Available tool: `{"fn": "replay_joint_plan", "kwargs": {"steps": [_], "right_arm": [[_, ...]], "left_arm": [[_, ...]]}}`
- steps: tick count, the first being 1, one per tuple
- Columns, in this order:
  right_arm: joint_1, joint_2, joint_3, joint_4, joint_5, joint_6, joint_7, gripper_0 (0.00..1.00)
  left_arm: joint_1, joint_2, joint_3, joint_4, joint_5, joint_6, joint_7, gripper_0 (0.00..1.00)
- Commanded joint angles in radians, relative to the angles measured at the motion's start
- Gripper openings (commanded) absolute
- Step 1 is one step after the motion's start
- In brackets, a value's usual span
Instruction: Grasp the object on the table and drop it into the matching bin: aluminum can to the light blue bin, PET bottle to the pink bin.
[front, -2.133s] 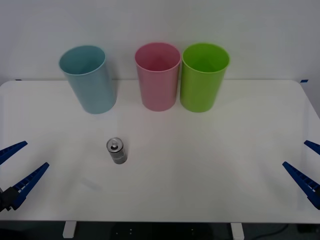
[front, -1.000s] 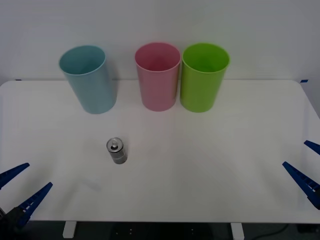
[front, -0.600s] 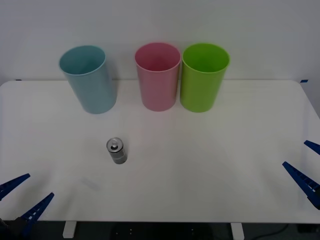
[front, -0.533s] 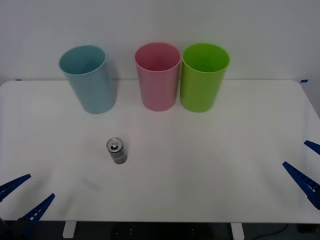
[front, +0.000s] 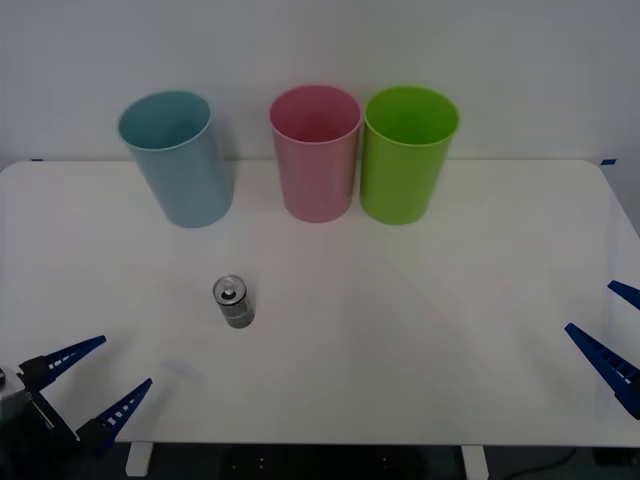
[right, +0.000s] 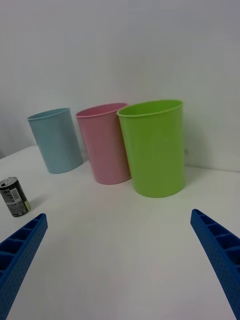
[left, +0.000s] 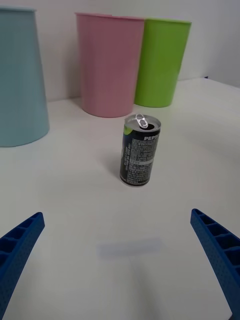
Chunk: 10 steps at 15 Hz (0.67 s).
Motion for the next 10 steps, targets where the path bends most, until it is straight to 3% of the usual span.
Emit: {"fn": "replay_joint_plan", "kwargs": {"steps": [1, 5, 10], "right_arm": [[0.0, 0.0, 0.0, 0.0, 0.0, 0.0, 0.0, 1.0], [0.0, 0.0, 0.0, 0.0, 0.0, 0.0, 0.0, 1.0], [0.0, 0.0, 0.0, 0.0, 0.0, 0.0, 0.0, 1.0]], "left_arm": [[-0.081, 0.0, -0.04, 0.103, 0.002, 0.0, -0.037, 1.0], [-0.153, -0.003, -0.103, 0.191, 0.049, 0.005, -0.05, 1.0], [-0.192, -0.072, -0.106, 0.206, 0.023, 0.032, -0.079, 1.0]]}}
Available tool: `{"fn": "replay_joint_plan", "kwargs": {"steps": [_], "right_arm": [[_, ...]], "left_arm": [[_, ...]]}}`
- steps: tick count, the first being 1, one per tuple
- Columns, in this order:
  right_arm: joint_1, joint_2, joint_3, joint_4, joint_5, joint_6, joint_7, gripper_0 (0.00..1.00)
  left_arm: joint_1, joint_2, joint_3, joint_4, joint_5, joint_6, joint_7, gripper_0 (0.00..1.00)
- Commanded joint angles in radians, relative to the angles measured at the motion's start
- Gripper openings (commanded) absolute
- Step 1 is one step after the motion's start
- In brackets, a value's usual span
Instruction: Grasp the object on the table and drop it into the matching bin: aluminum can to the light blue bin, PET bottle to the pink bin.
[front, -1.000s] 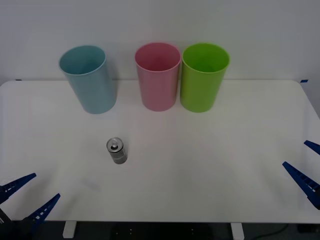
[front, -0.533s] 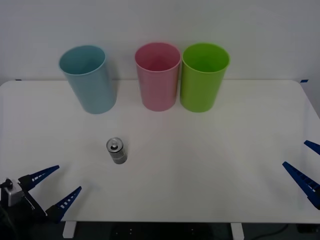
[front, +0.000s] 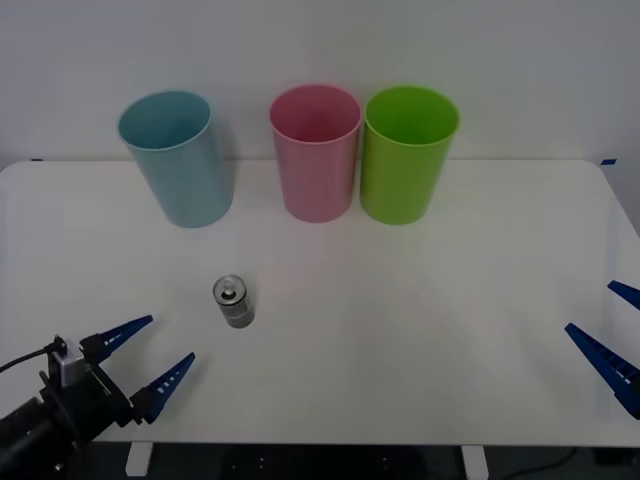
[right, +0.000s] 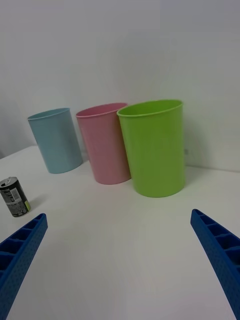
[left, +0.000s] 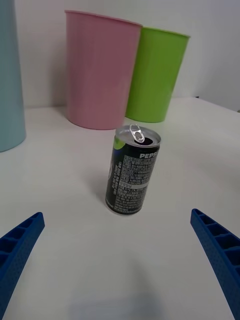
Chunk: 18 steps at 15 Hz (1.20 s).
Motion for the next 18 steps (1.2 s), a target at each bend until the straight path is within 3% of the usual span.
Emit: {"fn": "replay_joint_plan", "kwargs": {"steps": [1, 10, 18], "right_arm": [[0.0, 0.0, 0.0, 0.0, 0.0, 0.0, 0.0, 1.0], [0.0, 0.0, 0.0, 0.0, 0.0, 0.0, 0.0, 1.0], [0.0, 0.0, 0.0, 0.0, 0.0, 0.0, 0.0, 1.0]], "left_arm": [[-0.014, -0.038, -0.001, 0.0, -0.022, 0.025, -0.024, 1.0], [-0.069, -0.049, -0.087, 0.006, -0.037, 0.144, -0.055, 1.0], [-0.176, -0.061, -0.122, 0.12, -0.036, 0.158, -0.076, 1.0]]}}
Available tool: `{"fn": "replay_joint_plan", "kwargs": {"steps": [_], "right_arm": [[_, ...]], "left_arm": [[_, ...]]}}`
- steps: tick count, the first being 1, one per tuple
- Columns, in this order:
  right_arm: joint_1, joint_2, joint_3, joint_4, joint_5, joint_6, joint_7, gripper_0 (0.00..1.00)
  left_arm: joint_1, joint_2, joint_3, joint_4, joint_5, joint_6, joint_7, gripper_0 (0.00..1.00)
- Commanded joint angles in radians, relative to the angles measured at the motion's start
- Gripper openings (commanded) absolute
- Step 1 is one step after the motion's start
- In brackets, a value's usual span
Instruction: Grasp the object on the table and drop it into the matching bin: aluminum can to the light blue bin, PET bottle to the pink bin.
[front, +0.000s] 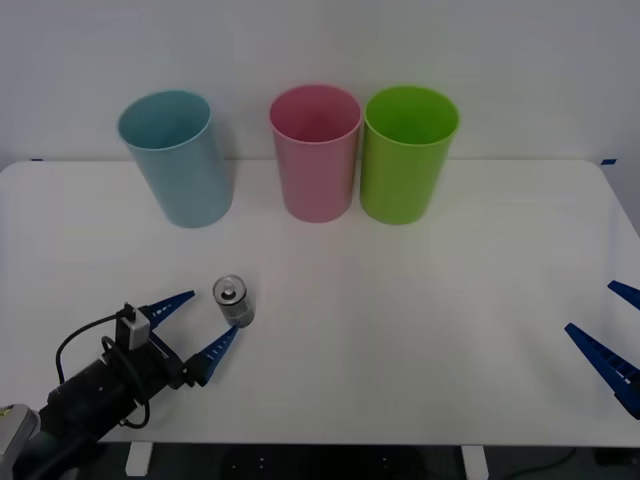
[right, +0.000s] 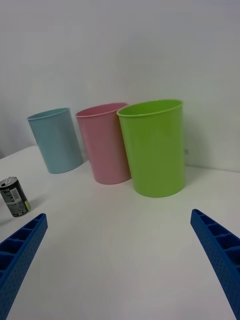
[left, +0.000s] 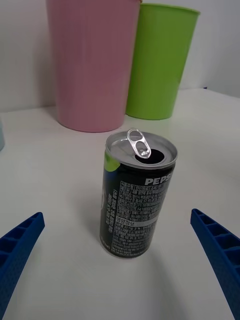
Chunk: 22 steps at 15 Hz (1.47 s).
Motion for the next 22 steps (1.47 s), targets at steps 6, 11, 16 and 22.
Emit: {"fn": "replay_joint_plan", "kwargs": {"steps": [6, 11, 16, 22], "right_arm": [[0.0, 0.0, 0.0, 0.0, 0.0, 0.0, 0.0, 1.0], [0.0, 0.0, 0.0, 0.0, 0.0, 0.0, 0.0, 1.0], [0.0, 0.0, 0.0, 0.0, 0.0, 0.0, 0.0, 1.0], [0.0, 0.0, 0.0, 0.0, 0.0, 0.0, 0.0, 1.0]], "left_arm": [[-0.059, -0.034, -0.049, 0.037, -0.001, 0.083, -0.023, 1.0], [-0.099, -0.044, -0.063, 0.08, -0.001, 0.087, -0.032, 1.0], [-0.108, -0.063, -0.068, 0.091, -0.001, 0.09, -0.04, 1.0], [-0.108, -0.063, -0.071, 0.091, -0.003, 0.09, -0.05, 0.0]]}}
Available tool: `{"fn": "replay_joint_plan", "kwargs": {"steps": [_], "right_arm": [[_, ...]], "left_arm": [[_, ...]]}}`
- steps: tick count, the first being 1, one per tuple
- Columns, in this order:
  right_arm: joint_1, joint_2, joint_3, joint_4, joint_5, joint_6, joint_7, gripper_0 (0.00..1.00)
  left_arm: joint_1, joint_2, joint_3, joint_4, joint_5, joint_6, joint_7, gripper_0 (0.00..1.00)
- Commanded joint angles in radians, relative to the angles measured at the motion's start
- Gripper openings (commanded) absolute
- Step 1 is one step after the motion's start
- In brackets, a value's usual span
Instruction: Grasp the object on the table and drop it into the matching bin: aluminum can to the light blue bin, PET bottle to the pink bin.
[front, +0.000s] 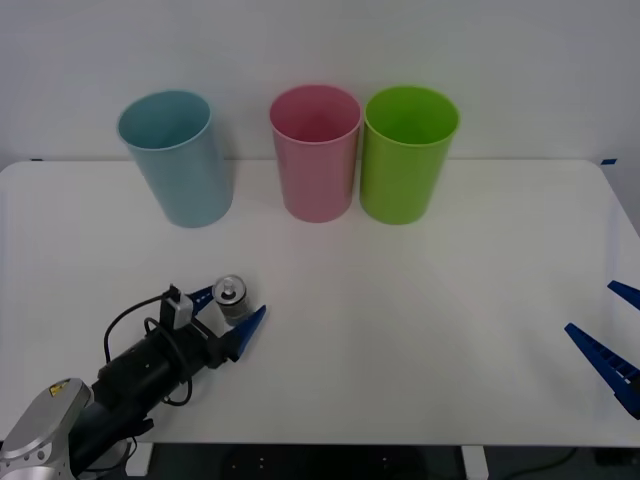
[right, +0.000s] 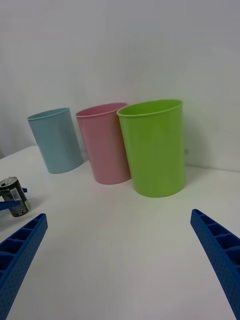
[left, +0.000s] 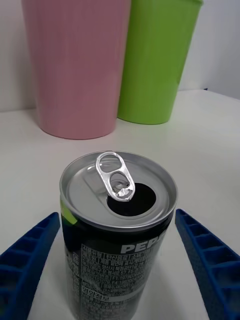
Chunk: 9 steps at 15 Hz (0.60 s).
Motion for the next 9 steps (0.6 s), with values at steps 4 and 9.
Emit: {"fn": "replay_joint_plan", "kwargs": {"steps": [4, 9], "right_arm": [[0.0, 0.0, 0.0, 0.0, 0.0, 0.0, 0.0, 1.0], [0.0, 0.0, 0.0, 0.0, 0.0, 0.0, 0.0, 1.0]], "left_arm": [[0.001, 0.0, -0.006, 0.0, -0.001, -0.001, -0.01, 0.0], [-0.001, 0.002, -0.006, -0.002, 0.001, -0.001, -0.01, 0.0]]}}
